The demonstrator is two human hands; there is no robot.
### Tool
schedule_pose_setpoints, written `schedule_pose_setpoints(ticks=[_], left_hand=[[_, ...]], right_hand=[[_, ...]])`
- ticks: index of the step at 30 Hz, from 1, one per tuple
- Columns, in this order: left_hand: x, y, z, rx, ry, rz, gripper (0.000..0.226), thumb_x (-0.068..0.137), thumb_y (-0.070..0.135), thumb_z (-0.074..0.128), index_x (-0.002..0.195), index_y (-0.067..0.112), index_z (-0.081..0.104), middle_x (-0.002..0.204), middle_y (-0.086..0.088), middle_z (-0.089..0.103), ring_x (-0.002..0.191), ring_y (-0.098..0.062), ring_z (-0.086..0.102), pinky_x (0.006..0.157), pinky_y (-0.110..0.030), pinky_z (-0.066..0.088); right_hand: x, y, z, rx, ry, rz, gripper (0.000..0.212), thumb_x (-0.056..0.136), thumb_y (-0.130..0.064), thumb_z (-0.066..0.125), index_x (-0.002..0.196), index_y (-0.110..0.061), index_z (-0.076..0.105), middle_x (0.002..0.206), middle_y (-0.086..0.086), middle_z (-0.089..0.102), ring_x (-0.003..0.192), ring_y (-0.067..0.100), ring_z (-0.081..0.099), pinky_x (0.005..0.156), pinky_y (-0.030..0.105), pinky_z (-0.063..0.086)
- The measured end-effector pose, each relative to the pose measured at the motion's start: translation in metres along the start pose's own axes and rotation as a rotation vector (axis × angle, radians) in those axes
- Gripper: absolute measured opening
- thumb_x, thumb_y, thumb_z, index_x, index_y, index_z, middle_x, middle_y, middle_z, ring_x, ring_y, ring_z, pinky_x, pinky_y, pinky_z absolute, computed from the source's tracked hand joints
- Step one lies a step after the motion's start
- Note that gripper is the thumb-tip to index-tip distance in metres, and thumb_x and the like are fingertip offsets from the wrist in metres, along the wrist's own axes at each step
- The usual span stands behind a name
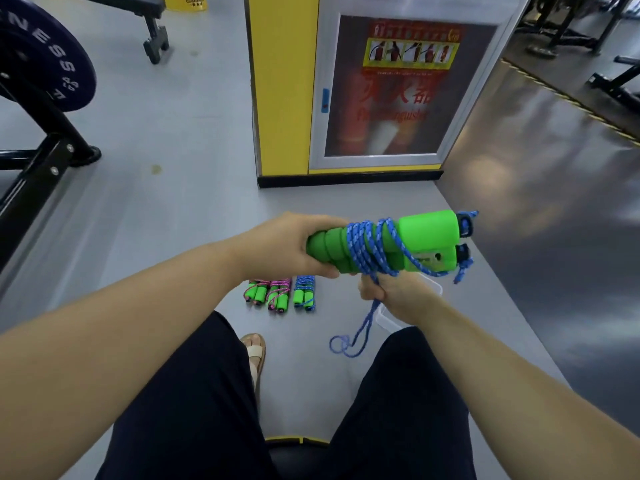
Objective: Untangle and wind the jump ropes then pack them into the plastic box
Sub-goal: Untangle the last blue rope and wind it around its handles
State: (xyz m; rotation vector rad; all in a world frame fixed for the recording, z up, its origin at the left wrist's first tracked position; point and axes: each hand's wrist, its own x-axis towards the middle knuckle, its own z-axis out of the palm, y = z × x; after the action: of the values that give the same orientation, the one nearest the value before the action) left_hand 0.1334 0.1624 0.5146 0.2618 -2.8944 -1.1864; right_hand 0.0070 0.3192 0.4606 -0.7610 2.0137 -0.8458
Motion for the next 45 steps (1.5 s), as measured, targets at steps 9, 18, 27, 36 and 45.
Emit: schedule_pose_setpoints(ticks=[9,18,27,36,45], left_hand=[[0.011,-0.007,-0.008,-0.399,0.091,-0.229,0.036,0.079,0.01,0.073,0.102,0.033,0.058,0.09,-0.006,0.067,0.072,-0.019,0.068,0.074,-0.037,0.059],[0.008,-0.029,-0.006,0.413,0.239,-0.335,0.04,0.082,0.027,0.064,0.121,0.029,0.055,0.101,-0.002,0.065,0.087,-0.021,0.054,0.067,-0.027,0.039],[0.013,0.007,0.022,0.853,-0.125,-0.212,0.036,0.09,0.013,0.048,0.122,0.028,0.053,0.068,0.004,0.037,0.071,-0.024,0.046,0.059,-0.03,0.039],[-0.007,0.028,0.002,0.689,-0.2,0.029,0.038,0.087,0.034,0.062,0.123,0.032,0.05,0.071,0.011,0.041,0.075,-0.013,0.041,0.063,-0.023,0.031],[-0.016,0.015,-0.003,0.122,-0.133,0.042,0.063,0.078,0.026,0.075,0.124,0.048,0.038,0.094,0.014,0.065,0.079,-0.006,0.059,0.073,-0.022,0.048]], right_hand=[[0.005,0.005,0.035,0.536,-0.007,-0.217,0.019,0.098,-0.017,0.042,0.104,-0.016,0.059,0.083,0.001,0.066,0.083,0.018,0.061,0.094,0.035,0.045],[-0.012,-0.03,0.034,-0.28,0.067,-0.339,0.032,0.099,-0.029,0.038,0.086,-0.01,0.06,0.062,-0.005,0.043,0.058,0.009,0.041,0.059,0.026,0.034],[-0.017,-0.08,-0.021,-1.056,0.102,-0.605,0.021,0.083,-0.038,0.065,0.103,-0.034,0.07,0.094,-0.009,0.069,0.09,0.013,0.059,0.067,0.026,0.039],[-0.001,-0.074,-0.053,-0.629,-0.166,-0.454,0.024,0.077,-0.046,0.063,0.064,-0.026,0.066,0.065,0.002,0.057,0.06,0.013,0.047,0.061,0.027,0.037],[0.029,0.013,-0.02,0.181,-0.228,-0.112,0.034,0.097,-0.02,0.042,0.067,-0.011,0.053,0.056,-0.003,0.055,0.049,0.006,0.051,0.059,0.021,0.044]])
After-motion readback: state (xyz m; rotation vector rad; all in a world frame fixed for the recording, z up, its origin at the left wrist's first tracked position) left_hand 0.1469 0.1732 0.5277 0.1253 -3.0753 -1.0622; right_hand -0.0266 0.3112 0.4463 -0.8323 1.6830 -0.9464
